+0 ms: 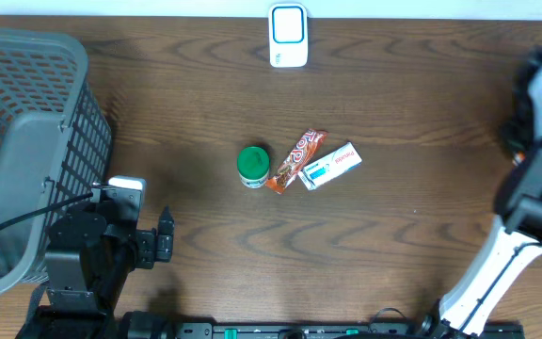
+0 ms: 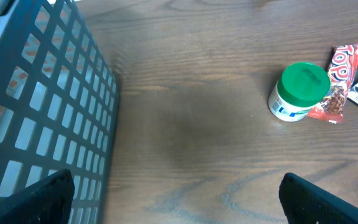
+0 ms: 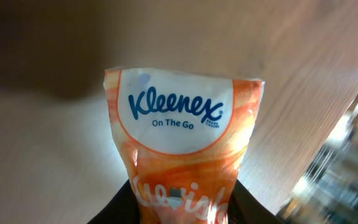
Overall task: Scan the item barcode
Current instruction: 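Move the right gripper back over the table items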
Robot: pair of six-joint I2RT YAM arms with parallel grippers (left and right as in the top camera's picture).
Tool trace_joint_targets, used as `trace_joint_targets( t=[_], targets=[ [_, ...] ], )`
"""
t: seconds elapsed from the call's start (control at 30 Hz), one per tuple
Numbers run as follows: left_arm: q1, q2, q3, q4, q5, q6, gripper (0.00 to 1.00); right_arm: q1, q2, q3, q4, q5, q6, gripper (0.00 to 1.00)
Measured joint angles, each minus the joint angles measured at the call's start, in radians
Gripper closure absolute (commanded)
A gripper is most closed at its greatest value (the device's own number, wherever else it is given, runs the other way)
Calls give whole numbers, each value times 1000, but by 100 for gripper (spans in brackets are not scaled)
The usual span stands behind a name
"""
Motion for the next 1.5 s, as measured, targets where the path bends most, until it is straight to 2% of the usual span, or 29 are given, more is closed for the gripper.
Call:
trace_joint_targets(
  t=[0.07,0.13,0.17,0.2,0.3,0.43,0.63,0.83,1.1,1.17,1.27,1.37,1.5],
  targets=[
    [0,0,0,1,0,0,1,-85,0,-53,35,-24,24,49],
    [0,0,0,0,0,0,1,-157,0,-90,48,-55,38,25],
    [0,0,0,0,0,0,0,-188,0,-99,48,-74,36,16],
    [0,0,0,0,0,0,1,-227,0,-100,45,-111,30,1],
    [0,0,0,0,0,0,1,-302,0,-67,19,-230,-15,1],
    [0,0,0,0,0,0,1,-361,0,66,-64,-423,-79,1],
    [0,0,0,0,0,0,1,-315,-49,144,-95,-591,-126,4],
    [0,0,0,0,0,0,1,-101,-123,154,-124,-666,-137,1],
    [0,0,0,0,0,0,1,339,-131,156,-111,-702,-211,5],
    [0,0,0,0,0,0,1,441,-131,156,-94,-706,-224,1],
    [0,0,0,0,0,0,1,563,-131,156,-78,-710,-232,1],
    [0,0,0,0,0,0,1,657,-131,156,-96,-678,-175,1],
    [0,0,0,0,0,0,1,730,-131,146,-142,-611,15,1]
  ],
)
